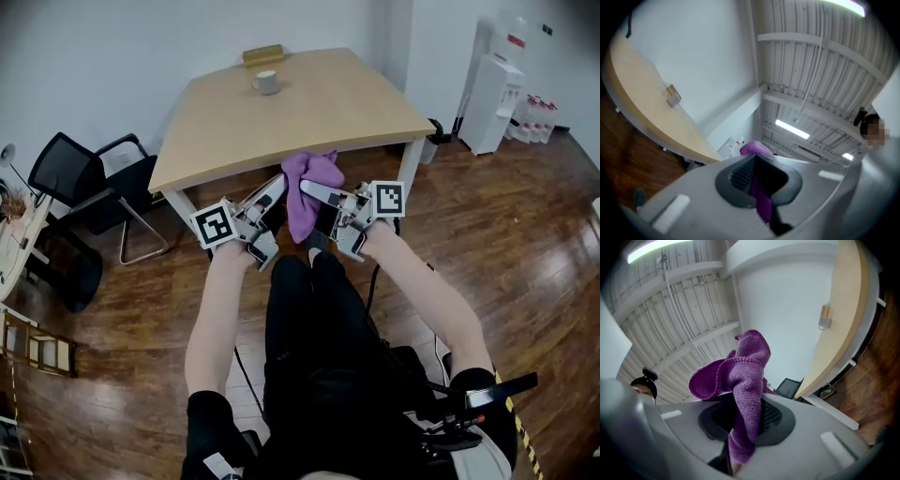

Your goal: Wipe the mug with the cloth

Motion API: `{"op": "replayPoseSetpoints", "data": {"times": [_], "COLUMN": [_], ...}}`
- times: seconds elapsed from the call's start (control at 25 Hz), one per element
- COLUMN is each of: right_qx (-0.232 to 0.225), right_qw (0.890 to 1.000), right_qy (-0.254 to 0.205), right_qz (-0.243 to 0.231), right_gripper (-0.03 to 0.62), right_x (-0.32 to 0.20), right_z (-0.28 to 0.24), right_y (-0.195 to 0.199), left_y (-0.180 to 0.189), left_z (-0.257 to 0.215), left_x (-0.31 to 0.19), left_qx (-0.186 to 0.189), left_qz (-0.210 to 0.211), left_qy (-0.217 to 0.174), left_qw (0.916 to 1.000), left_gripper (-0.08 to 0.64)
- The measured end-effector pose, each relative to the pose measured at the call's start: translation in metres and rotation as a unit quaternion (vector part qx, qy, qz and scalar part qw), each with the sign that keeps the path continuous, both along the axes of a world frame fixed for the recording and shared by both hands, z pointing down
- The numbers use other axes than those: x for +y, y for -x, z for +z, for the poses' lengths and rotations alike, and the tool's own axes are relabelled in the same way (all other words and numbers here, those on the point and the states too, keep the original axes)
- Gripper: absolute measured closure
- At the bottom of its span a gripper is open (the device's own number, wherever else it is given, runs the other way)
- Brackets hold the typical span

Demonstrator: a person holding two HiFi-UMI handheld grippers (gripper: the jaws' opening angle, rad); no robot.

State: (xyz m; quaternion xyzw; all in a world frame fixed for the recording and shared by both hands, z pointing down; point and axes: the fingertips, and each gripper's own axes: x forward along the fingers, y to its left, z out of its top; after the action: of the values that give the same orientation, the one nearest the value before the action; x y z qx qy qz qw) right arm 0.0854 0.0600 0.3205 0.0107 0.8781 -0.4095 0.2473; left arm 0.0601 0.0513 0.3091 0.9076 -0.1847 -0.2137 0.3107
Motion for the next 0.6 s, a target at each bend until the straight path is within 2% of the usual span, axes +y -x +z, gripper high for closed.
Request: {"op": "replayPoseSetpoints", "data": {"times": [0.28, 0.44, 0.6], "right_qx": [-0.005, -0.014, -0.016], "right_qw": [1.0, 1.0, 1.0], "right_qy": [0.014, -0.006, -0.015], "right_qz": [-0.013, -0.013, -0.007], "right_gripper": [0.516, 0.515, 0.515], "right_x": [0.031, 0.068, 0.082], "right_z": [-0.02, 0.002, 0.017], "right_y": [-0.002, -0.008, -0.015], "left_y": [-0.007, -0.016, -0.021], "left_z": [-0.025, -0.005, 0.013], "left_x": [0.028, 0.065, 0.079], "left_qx": [0.016, 0.017, 0.009], "left_qz": [0.006, 0.02, 0.018], "left_qy": [-0.003, -0.03, -0.028], "left_qw": [0.9999, 0.9992, 0.9994], "left_gripper": [0.559, 0.559, 0.559]}}
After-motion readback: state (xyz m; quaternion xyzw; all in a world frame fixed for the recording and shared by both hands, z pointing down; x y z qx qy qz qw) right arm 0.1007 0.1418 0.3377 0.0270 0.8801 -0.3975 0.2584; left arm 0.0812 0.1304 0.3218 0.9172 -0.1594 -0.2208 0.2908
